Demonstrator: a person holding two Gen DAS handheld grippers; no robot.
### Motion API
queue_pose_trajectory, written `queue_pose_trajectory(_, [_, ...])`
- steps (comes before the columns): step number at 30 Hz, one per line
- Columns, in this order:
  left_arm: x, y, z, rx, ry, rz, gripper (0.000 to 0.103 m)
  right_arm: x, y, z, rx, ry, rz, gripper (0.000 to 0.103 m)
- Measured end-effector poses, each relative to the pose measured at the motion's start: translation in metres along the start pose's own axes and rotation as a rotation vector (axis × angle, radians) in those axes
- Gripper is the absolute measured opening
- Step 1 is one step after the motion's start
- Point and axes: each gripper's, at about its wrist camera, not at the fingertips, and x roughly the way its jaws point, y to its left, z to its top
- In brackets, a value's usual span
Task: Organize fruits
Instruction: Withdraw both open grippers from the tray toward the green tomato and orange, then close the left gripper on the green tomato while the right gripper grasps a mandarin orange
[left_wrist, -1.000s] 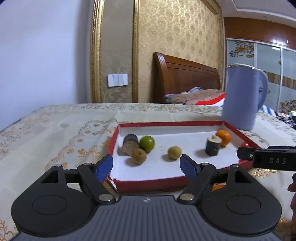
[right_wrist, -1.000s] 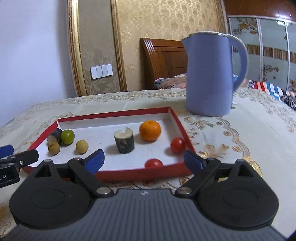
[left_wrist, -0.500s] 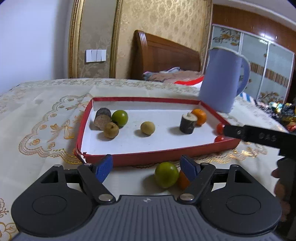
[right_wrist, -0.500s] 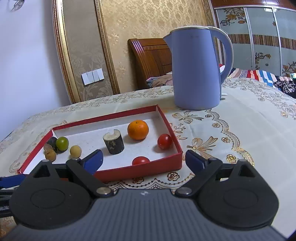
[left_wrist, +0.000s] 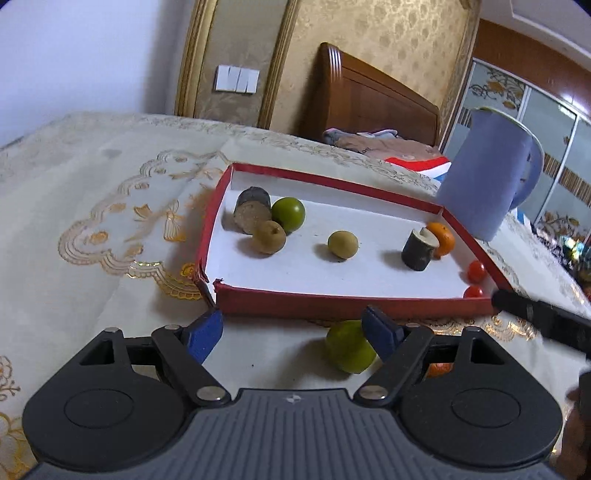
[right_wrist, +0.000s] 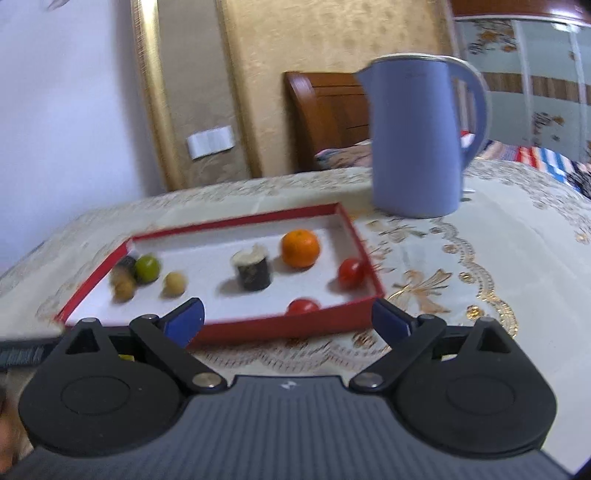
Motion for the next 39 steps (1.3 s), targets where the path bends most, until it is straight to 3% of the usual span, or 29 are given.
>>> queue_pose_trajectory(8, [-0.004, -0.014, -0.004, 0.097, -0.049, 0.054, 0.082, -0.004, 0.029, -0.017, -0.135, 0.095, 0.063, 0.097])
queue_pose_trajectory(17, [-0.002, 0.008, 0.002, -0.02, -0.024, 0.056, 0.082, 0.012, 0.072, -0.013, -0.243, 0.098, 0.054, 0.096])
queue_pose_trajectory(28, [-0.002, 0.011, 0.003, -0.034, -0.026, 0.068, 0.082, 0.022, 0.083, -0.015, -0.261, 0.159, 0.097, 0.092])
queue_pose_trajectory(31, [-0.002, 0.012, 0.003, -0.041, -0.025, 0.063, 0.082, 0.018, 0.082, -0.017, -0.265, 0.164, 0.127, 0.082])
queue_pose_trajectory(33, [-0.003, 0.011, 0.002, -0.034, -0.027, 0.063, 0.082, 0.013, 0.084, -0.017, -0.273, 0.171, 0.162, 0.06])
queue_pose_trajectory(35, [-0.004, 0.01, 0.002, -0.026, -0.032, 0.064, 0.082, 0.011, 0.086, -0.017, -0.269, 0.178, 0.186, 0.048])
queue_pose_trajectory(39, [-0.005, 0.01, 0.002, -0.022, -0.041, 0.068, 0.082, 0.012, 0.091, -0.021, -0.294, 0.196, 0.21, 0.045])
